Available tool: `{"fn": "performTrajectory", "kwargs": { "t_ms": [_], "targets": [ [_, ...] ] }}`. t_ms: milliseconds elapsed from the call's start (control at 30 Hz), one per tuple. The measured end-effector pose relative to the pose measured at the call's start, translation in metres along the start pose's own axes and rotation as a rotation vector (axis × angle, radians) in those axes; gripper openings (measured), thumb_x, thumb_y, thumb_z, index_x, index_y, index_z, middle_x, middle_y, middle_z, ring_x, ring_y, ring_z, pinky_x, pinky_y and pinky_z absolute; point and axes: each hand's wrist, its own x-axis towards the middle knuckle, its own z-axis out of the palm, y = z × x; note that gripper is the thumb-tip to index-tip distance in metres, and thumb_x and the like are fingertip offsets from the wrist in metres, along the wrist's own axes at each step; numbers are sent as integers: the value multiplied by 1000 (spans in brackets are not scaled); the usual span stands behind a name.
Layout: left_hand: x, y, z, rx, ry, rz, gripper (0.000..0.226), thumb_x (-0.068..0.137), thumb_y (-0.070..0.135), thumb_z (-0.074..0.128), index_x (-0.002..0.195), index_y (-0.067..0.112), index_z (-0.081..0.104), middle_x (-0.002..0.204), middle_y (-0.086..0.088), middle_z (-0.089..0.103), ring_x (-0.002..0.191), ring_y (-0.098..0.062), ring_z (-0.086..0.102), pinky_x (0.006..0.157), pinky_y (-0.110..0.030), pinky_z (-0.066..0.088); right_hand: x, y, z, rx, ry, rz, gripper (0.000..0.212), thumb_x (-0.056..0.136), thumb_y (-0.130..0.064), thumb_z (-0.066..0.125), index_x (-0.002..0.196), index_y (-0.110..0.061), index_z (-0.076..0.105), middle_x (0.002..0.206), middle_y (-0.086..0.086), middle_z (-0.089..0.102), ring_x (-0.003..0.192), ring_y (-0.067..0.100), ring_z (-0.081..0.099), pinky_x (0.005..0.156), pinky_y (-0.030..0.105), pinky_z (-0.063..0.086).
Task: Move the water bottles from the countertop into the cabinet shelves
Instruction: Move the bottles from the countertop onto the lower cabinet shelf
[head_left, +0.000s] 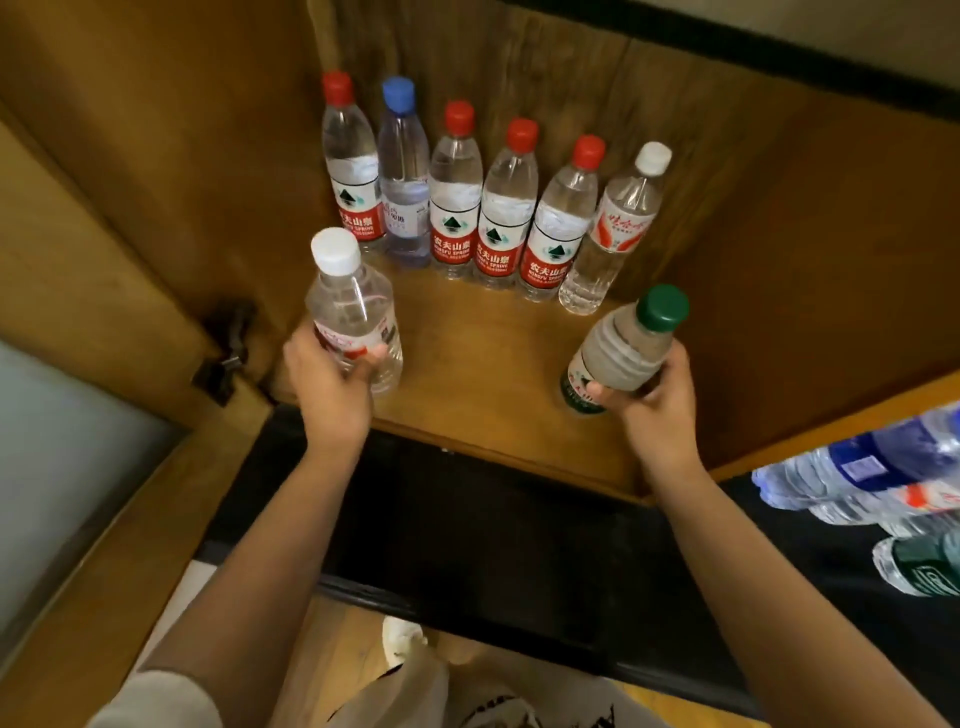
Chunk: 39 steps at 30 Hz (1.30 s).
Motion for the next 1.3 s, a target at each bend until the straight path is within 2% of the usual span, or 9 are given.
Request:
{"fn": "performTrajectory", "kwargs": {
  "t_ms": [100, 367, 567, 700, 800, 933, 1067, 1200, 1300],
  "targets": [
    [36, -2, 12, 17, 73, -54, 56, 77, 8, 71, 126, 4, 46, 129, -13, 51, 121, -24, 50, 104, -43, 41, 35, -6, 7, -53, 126, 22, 72, 68, 1, 74, 130, -15, 41, 108, -22, 50, 103, -4, 49, 93, 21, 40],
    [107, 2, 36, 96, 194, -68, 56, 78, 1, 66, 128, 1, 42, 133, -19, 45, 123, -31, 45, 101, -32, 36, 118, -13, 9, -22, 454, 186, 50, 85, -17, 63, 129, -24, 41, 110, -11, 48, 103, 7, 43, 89, 27, 39],
    [125, 6, 48, 52, 294, -157, 57, 78, -1, 64, 129, -1, 39, 134, -20, 39, 123, -33, 43, 99, -29, 33, 148, -5, 7, 58, 431, 240, 56, 84, -6, 63, 132, -18, 39, 120, -1, 52, 103, 8, 46, 73, 8, 42],
    [133, 6, 48, 5, 330, -254, 58, 78, 11, 70, 126, 2, 38, 135, -17, 38, 121, -33, 44, 99, -35, 36, 158, 0, 5, 73, 342, 289, 65, 79, -2, 67, 135, -11, 34, 131, 10, 50, 120, 25, 51, 99, 33, 44],
    [138, 7, 49, 5, 308, -284, 63, 76, 17, 73, 126, 3, 37, 135, -18, 36, 120, -35, 44, 98, -35, 37, 163, 2, 0, 86, 247, 284, 66, 75, -4, 71, 132, -8, 39, 127, 10, 54, 116, 25, 54, 100, 44, 44],
    [137, 8, 48, -2, 261, -303, 67, 77, 18, 73, 128, 3, 34, 136, -19, 34, 121, -35, 43, 98, -34, 35, 170, 2, -6, 91, 204, 392, 74, 74, 14, 60, 133, -21, 34, 128, 2, 50, 124, 25, 45, 101, 48, 42],
    [135, 4, 44, -49, 204, -308, 66, 79, 17, 70, 133, 8, 33, 135, -19, 37, 121, -35, 43, 99, -34, 36, 172, -8, -6, 258, 170, 422, 62, 73, 12, 63, 124, -17, 44, 115, 0, 59, 109, 23, 55, 77, 36, 50],
    [133, -1, 37, -292, 132, -397, 69, 82, 17, 65, 141, 27, 31, 138, -9, 46, 124, -29, 47, 103, -40, 40, 179, -24, -8, 462, 170, 536, 60, 76, 0, 67, 131, -10, 46, 123, 11, 60, 107, 28, 60, 94, 45, 48],
    [131, 1, 36, -416, 90, -484, 76, 83, 14, 66, 146, 25, 24, 141, -8, 45, 126, -29, 46, 105, -48, 39, 181, -35, -6, 442, 148, 634, 47, 82, -3, 61, 128, -6, 51, 125, 14, 59, 111, 30, 58, 97, 45, 45]
  ]
}}
